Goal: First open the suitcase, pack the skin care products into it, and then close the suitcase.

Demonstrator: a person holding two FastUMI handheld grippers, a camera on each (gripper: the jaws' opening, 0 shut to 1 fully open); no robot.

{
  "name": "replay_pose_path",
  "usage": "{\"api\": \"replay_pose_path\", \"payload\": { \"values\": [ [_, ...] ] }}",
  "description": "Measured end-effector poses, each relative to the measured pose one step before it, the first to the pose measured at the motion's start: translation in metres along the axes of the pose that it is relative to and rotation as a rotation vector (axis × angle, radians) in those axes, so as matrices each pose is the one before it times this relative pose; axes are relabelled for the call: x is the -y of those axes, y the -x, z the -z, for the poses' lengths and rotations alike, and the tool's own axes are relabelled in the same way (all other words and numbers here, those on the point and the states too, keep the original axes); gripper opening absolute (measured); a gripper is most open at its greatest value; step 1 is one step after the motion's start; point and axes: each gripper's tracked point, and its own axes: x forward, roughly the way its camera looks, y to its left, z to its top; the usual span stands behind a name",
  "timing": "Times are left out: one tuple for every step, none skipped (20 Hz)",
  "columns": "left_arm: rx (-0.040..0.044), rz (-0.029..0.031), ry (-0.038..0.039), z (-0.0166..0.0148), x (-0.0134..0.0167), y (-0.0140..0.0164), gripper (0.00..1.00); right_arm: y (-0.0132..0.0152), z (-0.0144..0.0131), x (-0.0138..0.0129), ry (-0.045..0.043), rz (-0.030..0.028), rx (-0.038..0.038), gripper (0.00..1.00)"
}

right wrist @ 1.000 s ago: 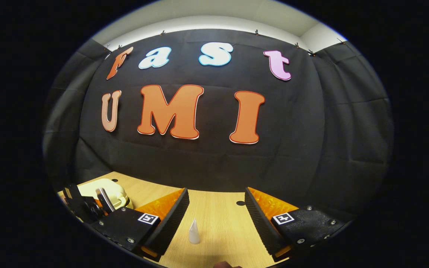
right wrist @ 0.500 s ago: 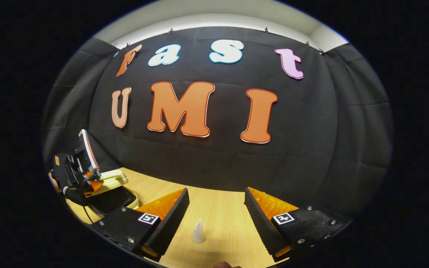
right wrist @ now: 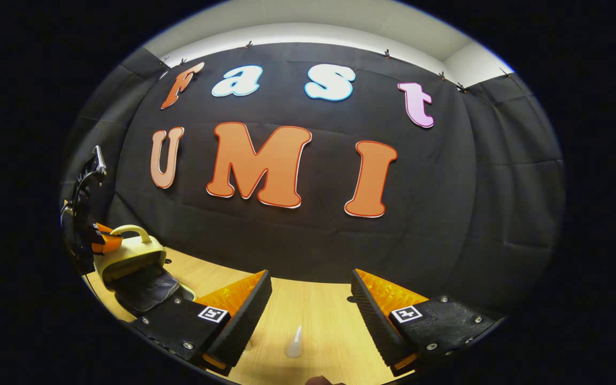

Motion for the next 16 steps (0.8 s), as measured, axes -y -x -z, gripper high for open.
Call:
{"api": "replay_pose_path", "payload": {
  "values": [
    [0.00566, -0.01341, 0.00745, -0.00051, -0.00214, -0.00128, 0.02, -0.00053, -0.00079, -0.004, 0.00027, -0.00023, -0.00267, 0.95],
    [0.00154, -0.01068, 0.01352, -0.00071, -0.00218, -0.00379, 0.02, -0.00022, -0.0014, -0.00271, 0.00162, 0.00631, -0.00176, 0.95],
    [0.00568, -0.00717, 0.00705, -0.0013, -0.00207, 0.00033, 0.02, -0.00129, -0.00046, -0.00435, 0.00028, 0.00346, -0.00263, 0.95],
    [0.00237, -0.01359, 0.00632, -0.00012, -0.00413, -0.00134, 0.02, -0.00034, -0.00186, -0.00381, -0.00012, 0.00605, -0.00015, 0.95],
    [-0.0004, -0.01492, 0.00403, 0.00046, -0.00391, -0.00108, 0.02, 0.00023, -0.00156, -0.00413, -0.00074, -0.00007, -0.00122, 0.95],
    [-0.00353, -0.01259, 0.00718, 0.00141, -0.00336, -0.00018, 0.02, 0.00032, -0.00075, -0.00496, 0.0034, 0.00198, -0.00071, 0.95],
    [-0.00453, -0.01071, 0.014, 0.00179, -0.00067, 0.00064, 0.02, 0.00047, -0.00111, -0.00408, 0.00652, 0.00328, -0.00014, 0.95],
    [-0.00434, -0.00116, 0.01943, 0.00103, 0.00052, -0.00028, 0.02, -0.00079, -0.00076, -0.0046, 0.00703, 0.00467, -0.00165, 0.95],
    [-0.0045, -0.00389, 0.01521, 0.00095, 0.00114, 0.00016, 0.02, 0.00055, -0.00084, -0.00313, 0.00838, 0.00996, 0.00204, 0.95],
    [-0.00932, -0.00303, 0.01001, 0.00108, -0.00088, -0.00041, 0.02, 0.00134, -0.00184, -0.0057, 0.00481, 0.00213, 0.00197, 0.95],
    [-0.00777, -0.00449, 0.00966, 0.00271, -0.00257, -0.00055, 0.02, 0.00015, -0.00066, -0.0038, 0.00272, 0.00845, 0.00316, 0.95],
    [-0.01336, -0.00109, 0.01911, 0.00293, 0.00005, 0.00167, 0.02, -0.00011, -0.00068, -0.00493, -0.00022, 0.00494, 0.00212, 0.95],
    [-0.00911, 0.00019, 0.02629, 0.0017, 0.00067, 0.00204, 0.03, -0.00011, 0.00084, -0.00483, -0.00206, 0.00752, -0.00292, 0.95],
    [-0.00711, 0.00631, 0.03488, 0.00125, 0.00211, 0.00061, 0.02, -0.00113, 0.00126, -0.00499, -0.00386, 0.00548, -0.00419, 0.95],
    [-0.00558, 0.0066, 0.03076, 0.0005, 0.0048, -0.00107, 0.03, -0.00042, 0.0011, -0.00398, -0.00403, 0.008, -0.00531, 0.95],
    [-0.01156, 0.004, 0.03068, 0.00201, 0.0024, -0.00166, 0.02, -0.00128, -0.00006, -0.00468, -0.00625, 0.00683, -0.00385, 0.95]
  ]
}}
